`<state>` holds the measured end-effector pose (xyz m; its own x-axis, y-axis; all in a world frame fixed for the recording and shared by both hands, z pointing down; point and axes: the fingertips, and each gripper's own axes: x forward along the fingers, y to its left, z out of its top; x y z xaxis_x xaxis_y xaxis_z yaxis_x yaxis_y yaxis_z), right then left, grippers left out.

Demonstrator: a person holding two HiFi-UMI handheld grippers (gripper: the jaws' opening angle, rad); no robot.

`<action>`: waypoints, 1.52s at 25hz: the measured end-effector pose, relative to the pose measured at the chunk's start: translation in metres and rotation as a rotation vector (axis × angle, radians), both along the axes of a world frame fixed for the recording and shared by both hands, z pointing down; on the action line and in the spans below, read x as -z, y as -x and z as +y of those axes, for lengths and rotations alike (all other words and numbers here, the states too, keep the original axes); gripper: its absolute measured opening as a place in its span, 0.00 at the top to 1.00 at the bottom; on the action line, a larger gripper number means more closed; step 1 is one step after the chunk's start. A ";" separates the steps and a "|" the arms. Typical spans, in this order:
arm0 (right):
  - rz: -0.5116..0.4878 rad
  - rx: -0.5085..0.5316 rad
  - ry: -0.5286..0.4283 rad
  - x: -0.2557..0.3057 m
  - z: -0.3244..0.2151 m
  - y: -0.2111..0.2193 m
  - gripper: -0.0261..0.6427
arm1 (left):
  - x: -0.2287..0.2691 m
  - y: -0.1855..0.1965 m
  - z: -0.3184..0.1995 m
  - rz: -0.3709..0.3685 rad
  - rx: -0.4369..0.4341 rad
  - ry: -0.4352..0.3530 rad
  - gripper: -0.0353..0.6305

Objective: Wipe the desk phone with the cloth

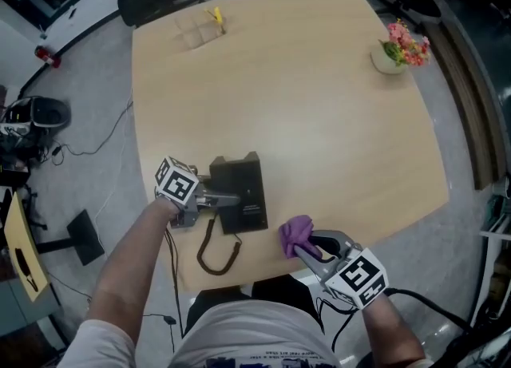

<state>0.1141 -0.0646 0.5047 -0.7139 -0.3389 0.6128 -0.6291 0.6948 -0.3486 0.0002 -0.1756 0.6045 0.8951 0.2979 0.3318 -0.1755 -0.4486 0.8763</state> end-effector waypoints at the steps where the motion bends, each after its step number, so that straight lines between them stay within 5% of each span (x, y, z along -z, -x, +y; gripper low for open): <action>1: -0.003 0.004 0.000 -0.001 -0.002 0.002 0.83 | -0.002 0.000 0.000 -0.016 -0.002 -0.005 0.66; 14: 0.000 -0.003 -0.048 -0.006 -0.013 0.018 0.83 | 0.002 0.025 -0.005 -0.202 0.047 -0.170 0.44; 21: 0.028 -0.064 -0.117 0.001 -0.003 0.019 0.83 | 0.017 0.093 -0.009 -0.391 0.359 -0.397 0.45; 24: 0.056 -0.081 -0.165 0.009 0.013 0.027 0.83 | 0.057 0.102 0.019 -0.335 0.418 -0.509 0.50; 31: 0.021 -0.174 -0.276 0.057 0.082 0.060 0.83 | 0.132 0.118 0.158 -0.257 0.380 -0.761 0.76; 33: 0.041 -0.186 -0.324 0.072 0.109 0.072 0.83 | 0.142 0.127 0.198 -0.232 0.388 -0.768 0.92; 38: 0.096 -0.170 -0.399 0.090 0.187 0.103 0.83 | 0.155 0.139 0.299 -0.143 0.384 -0.708 0.94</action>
